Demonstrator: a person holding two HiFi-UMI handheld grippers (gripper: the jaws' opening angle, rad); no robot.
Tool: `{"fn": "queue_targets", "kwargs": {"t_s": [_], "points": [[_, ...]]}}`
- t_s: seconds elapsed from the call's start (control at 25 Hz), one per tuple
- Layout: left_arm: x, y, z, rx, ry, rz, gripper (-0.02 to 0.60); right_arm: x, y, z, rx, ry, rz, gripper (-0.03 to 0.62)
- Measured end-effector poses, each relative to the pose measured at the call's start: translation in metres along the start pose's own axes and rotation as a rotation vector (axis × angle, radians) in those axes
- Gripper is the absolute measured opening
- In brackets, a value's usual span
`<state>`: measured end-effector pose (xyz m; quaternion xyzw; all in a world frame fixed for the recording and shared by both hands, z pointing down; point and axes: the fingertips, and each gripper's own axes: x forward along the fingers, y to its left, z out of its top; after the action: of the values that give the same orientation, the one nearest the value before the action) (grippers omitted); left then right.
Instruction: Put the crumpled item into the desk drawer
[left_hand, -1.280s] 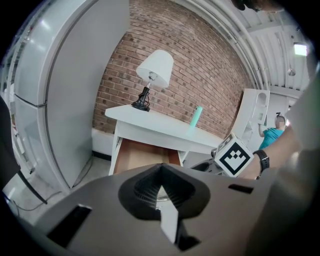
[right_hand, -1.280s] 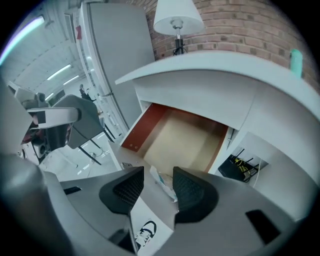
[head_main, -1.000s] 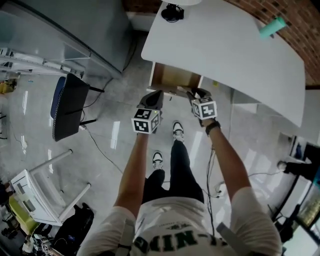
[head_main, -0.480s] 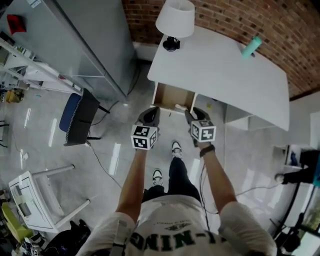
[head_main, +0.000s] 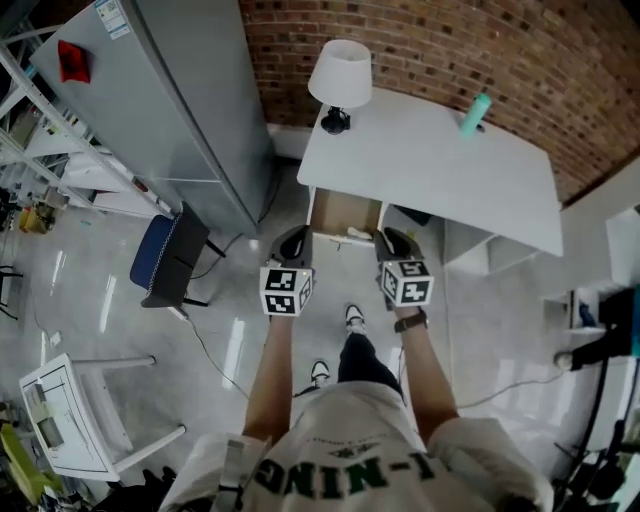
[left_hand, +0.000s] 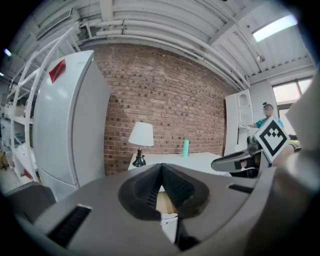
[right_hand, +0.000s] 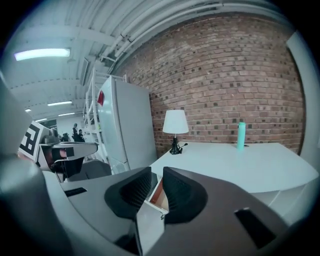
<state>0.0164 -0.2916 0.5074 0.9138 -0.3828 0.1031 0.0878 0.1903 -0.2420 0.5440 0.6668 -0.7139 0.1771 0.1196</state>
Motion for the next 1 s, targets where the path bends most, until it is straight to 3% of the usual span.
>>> {"fn": "queue_targets", "kwargs": {"t_s": [0.16,0.64,1.0], "points": [[-0.030,-0.005,0.023,0.005,-0.045,0.019,-0.002,-0.038,0.014,0.023,0.012,-0.072,-0.031,0.055],[-0.100,-0.032,0.074,0.075,-0.177,-0.022,-0.002,-0.120,0.045,0.075,-0.028,-0.286,-0.099,0.009],[-0.125,-0.040,0.090,0.085,-0.242,-0.032,-0.002,-0.145,0.056,0.079,-0.026,-0.331,-0.133,0.005]]}}
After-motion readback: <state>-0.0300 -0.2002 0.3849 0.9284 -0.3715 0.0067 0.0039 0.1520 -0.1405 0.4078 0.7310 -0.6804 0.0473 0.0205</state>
